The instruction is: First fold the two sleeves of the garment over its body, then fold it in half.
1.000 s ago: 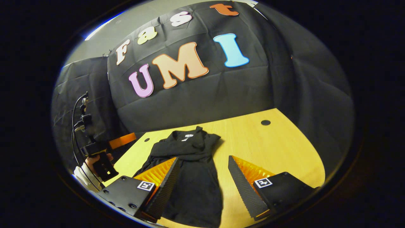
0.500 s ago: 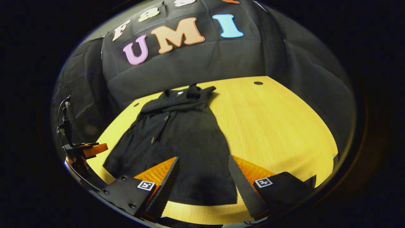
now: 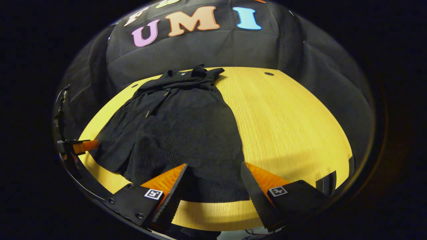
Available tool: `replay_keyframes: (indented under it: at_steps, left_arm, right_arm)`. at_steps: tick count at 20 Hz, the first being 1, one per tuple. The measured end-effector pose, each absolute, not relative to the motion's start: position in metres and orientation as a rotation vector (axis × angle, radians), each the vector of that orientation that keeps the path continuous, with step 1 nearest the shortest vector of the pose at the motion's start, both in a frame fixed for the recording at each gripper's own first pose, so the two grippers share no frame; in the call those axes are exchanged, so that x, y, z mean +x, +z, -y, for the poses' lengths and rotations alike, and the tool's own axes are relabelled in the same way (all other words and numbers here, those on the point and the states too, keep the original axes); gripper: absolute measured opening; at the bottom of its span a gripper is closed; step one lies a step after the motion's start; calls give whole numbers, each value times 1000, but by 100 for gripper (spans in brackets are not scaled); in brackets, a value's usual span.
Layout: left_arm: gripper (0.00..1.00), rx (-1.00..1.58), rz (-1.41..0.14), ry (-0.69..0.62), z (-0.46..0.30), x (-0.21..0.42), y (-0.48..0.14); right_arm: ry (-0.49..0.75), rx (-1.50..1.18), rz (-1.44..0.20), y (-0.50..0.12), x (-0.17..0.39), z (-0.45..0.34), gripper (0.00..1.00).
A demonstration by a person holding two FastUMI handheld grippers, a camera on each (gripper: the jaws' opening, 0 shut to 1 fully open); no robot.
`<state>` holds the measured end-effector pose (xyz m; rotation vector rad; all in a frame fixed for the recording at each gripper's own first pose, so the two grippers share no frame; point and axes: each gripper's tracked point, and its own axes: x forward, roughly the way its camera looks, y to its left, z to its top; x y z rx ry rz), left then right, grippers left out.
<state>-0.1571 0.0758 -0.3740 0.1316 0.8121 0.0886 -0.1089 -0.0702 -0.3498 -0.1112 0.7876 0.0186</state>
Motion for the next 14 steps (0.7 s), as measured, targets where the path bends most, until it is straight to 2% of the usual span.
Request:
replay_keyframes:
  at_steps: [1, 2, 3, 4, 6, 8, 9, 10, 11, 12, 14]
  left_arm:
    - [96, 139, -803, 90, -76, -157, -373]
    - [95, 145, -806, 96, -78, -159, -375]
    - [95, 145, -799, 107, -77, -160, -375]
    - [96, 140, -799, 119, -77, -160, -375]
    - [96, 127, -790, 137, -75, -161, -375]
    - [94, 131, -791, 134, -70, -162, -376]
    - [91, 131, -793, 128, -67, -160, -378]
    - [88, 135, -790, 125, -64, -159, -379]
    - [77, 138, -791, 121, -62, -157, -381]
    - [74, 136, -785, 103, -56, -158, -380]
    - [56, 143, -784, 84, -50, -157, -382]
  right_arm:
    - [15, -131, -781, -349, -109, 70, 98]
    - [9, -129, -779, -350, -111, 69, 99]
    - [0, -114, -773, -350, -110, 69, 94]
    - [-5, -103, -766, -350, -110, 68, 99]
    - [2, -100, -757, -351, -110, 66, 99]
    - [22, -106, -756, -353, -109, 59, 86]
    - [37, -108, -759, -355, -108, 54, 74]
    - [43, -111, -757, -354, -109, 50, 67]
    - [50, -105, -759, -353, -110, 47, 56]
    - [55, -90, -759, -354, -107, 44, 48]
    - [61, -50, -768, -355, -106, 39, 27]
